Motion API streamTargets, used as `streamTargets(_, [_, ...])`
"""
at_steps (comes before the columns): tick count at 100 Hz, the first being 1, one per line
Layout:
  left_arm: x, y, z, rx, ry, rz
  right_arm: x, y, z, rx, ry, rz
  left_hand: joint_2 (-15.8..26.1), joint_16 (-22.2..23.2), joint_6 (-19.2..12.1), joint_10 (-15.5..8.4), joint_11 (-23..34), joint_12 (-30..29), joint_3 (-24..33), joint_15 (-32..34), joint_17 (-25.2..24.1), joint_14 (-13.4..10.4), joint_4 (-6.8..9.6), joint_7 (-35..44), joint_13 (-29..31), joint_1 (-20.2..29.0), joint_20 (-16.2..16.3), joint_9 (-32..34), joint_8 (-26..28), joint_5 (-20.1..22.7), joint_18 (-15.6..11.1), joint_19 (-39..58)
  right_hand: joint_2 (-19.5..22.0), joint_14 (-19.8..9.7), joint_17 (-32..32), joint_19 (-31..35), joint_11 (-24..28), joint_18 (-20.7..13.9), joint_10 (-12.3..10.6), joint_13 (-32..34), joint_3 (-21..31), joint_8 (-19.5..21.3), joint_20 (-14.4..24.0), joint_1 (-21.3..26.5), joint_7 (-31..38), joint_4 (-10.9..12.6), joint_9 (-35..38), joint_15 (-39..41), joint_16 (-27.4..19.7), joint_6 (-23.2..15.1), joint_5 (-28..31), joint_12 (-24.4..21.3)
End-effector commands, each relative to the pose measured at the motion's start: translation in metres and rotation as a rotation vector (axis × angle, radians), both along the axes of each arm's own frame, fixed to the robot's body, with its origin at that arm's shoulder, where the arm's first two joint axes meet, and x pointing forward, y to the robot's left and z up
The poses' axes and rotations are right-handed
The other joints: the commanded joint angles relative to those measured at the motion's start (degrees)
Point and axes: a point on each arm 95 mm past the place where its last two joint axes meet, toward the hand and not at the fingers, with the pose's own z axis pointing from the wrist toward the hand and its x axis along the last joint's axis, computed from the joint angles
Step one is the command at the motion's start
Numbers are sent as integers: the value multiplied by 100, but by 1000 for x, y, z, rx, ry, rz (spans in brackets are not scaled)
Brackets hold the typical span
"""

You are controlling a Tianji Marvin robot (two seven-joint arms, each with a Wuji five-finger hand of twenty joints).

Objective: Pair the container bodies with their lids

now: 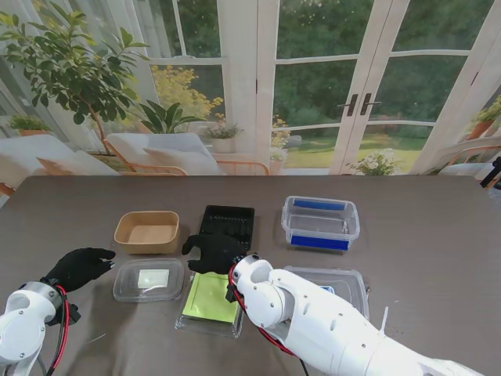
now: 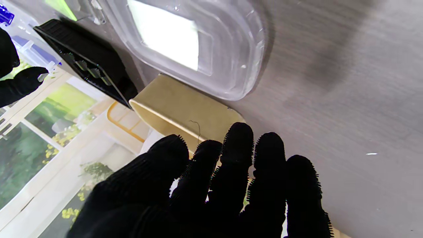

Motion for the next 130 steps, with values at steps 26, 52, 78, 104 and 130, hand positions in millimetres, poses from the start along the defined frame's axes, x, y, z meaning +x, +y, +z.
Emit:
streamTargets(26, [5,2,-6,10,111,5,2,18,-4,-132,73,39,210,1010,149,19,1765,1158,-319,1954,796,297,-281,-48,774,992,1680,457,-87,346,178,1114,421,-977,3413,1776,344,-1367,-453,223,335,-205,260,-131,-333,273,1318,1547,850,-3,215,472])
streamTargets(52, [13,-2,-8,24,216,-4,7,22,-9,-221,122,54,193,1234,249,-5,2600,1416,-111,2863,1489,257,-282,-142,1385,718,2290,826,-159,498,395,1658,558,-1288,3472,2082,488,-1700,-551,233,268,-238,366,-287,-391,322,1692,1897,1145,311,205,647])
streamTargets(78, [16,-2,-8,55,277,-3,13,23,-13,-274,149,59,333,1298,309,-77,3160,1760,-106,3357,1908,110,-210,-331,1842,668,2469,1162,-263,396,565,1930,637,-1345,3479,2126,644,-1741,-574,236,185,-115,375,-378,-123,350,1706,1970,1236,695,-20,619])
streamTargets(104, [14,-2,-9,76,281,17,15,27,-11,-303,138,74,374,1222,417,-148,3223,1774,38,3489,2162,61,-106,-350,2027,404,2421,1302,-281,376,638,2053,676,-1433,3489,2151,787,-1797,-622,238,121,-117,395,-438,-108,354,1707,2025,1290,607,-34,613])
streamTargets(130, [11,0,-12,89,319,35,21,36,-13,-350,150,108,396,1169,487,-167,3294,1795,41,3552,2216,39,-117,-377,2084,372,2367,1354,-295,307,666,2089,741,-1423,3490,2151,870,-1841,-631,238,-5,-160,408,-482,-188,358,1709,2019,1311,550,-48,558])
